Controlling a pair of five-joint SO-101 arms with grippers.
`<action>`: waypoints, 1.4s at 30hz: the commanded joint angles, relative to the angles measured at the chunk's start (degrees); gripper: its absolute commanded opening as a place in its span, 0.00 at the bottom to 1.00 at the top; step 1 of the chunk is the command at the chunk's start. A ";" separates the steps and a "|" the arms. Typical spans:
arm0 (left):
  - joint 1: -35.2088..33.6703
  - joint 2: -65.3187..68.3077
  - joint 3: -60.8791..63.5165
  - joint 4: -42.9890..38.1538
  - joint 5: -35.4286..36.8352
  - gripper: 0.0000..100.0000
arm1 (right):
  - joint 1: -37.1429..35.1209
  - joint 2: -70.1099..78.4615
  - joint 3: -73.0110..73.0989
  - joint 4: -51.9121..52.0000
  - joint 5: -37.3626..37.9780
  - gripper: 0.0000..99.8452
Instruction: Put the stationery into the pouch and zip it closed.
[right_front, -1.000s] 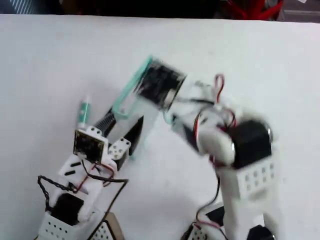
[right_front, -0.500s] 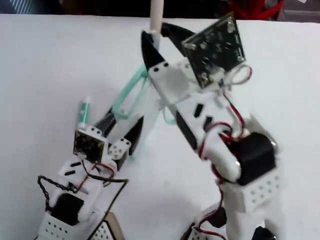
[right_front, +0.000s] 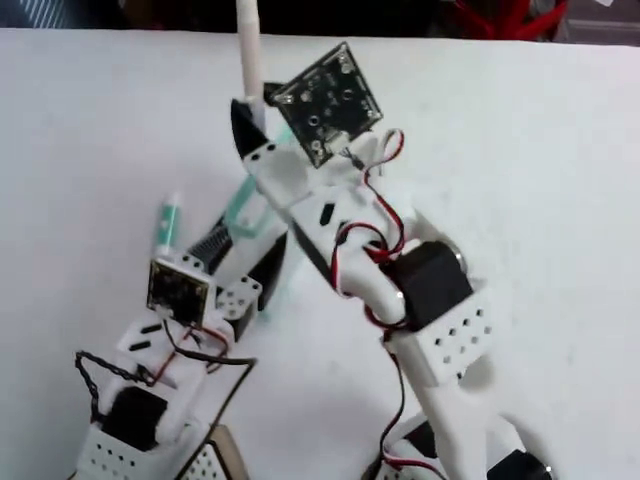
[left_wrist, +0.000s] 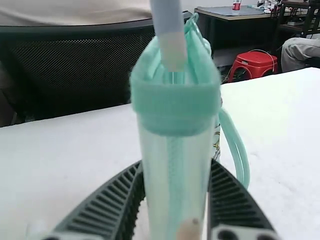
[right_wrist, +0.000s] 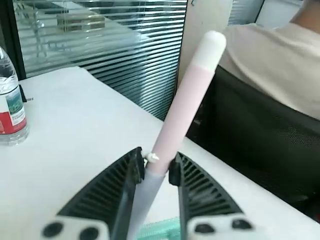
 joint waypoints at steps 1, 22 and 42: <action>-0.04 0.48 -0.35 -0.88 0.53 0.19 | -0.22 -0.57 1.76 -1.10 -0.18 0.02; -0.22 0.40 -0.35 -0.97 0.53 0.19 | 0.57 -15.08 8.79 14.73 -0.09 0.30; -0.13 0.40 -0.35 -0.88 0.53 0.19 | 10.86 9.10 -14.95 19.74 -17.76 0.25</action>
